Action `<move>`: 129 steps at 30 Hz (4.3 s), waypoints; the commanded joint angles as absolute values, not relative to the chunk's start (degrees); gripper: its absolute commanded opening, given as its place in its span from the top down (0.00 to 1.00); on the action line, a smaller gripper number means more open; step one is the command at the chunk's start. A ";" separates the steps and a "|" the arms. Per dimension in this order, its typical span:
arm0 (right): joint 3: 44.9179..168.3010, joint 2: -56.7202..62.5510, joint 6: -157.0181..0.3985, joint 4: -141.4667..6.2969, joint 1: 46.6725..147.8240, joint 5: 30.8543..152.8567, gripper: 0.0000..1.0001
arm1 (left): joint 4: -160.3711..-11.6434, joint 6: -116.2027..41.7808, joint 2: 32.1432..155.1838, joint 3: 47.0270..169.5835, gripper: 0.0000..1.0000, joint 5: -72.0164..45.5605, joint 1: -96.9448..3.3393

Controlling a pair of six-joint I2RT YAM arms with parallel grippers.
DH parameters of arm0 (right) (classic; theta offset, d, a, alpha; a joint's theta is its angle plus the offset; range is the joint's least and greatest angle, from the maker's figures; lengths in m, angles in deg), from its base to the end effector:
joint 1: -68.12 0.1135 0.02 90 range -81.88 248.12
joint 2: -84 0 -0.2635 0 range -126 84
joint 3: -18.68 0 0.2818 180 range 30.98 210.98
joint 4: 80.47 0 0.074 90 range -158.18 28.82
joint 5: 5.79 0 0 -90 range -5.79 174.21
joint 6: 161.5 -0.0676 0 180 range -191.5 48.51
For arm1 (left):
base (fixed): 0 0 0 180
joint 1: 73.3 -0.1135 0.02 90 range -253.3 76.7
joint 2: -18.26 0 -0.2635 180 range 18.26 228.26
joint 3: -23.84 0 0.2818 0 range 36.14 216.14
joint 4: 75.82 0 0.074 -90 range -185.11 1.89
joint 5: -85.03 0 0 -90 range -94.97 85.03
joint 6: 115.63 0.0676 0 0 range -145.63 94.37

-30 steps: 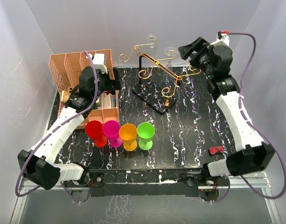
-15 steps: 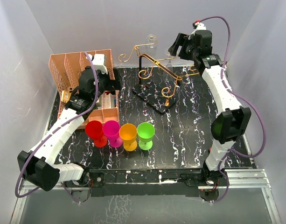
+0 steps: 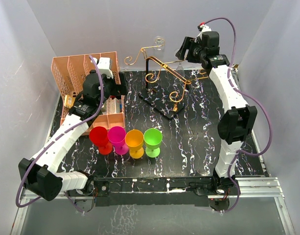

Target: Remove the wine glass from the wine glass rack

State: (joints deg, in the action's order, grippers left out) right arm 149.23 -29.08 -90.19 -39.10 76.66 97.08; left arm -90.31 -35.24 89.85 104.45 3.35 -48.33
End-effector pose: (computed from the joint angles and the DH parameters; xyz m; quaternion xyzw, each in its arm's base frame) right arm 0.5120 0.0921 0.3838 0.0128 0.8351 0.2189 0.5046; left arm 0.3263 -0.1411 0.3943 0.0503 0.7380 -0.1481 0.6564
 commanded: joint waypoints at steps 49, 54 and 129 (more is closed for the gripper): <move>156.34 -33.50 -90.40 -43.38 75.30 95.68 0.86 | -89.69 -36.36 90.78 104.87 0.03 1.01 -48.18; 156.83 -33.51 -93.21 -43.29 75.41 94.87 0.92 | -89.78 -36.39 90.68 104.87 0.03 1.44 -48.17; 139.10 -25.21 -138.44 -65.07 74.10 111.88 0.92 | -90.75 -37.17 91.57 105.42 0.03 2.27 -48.52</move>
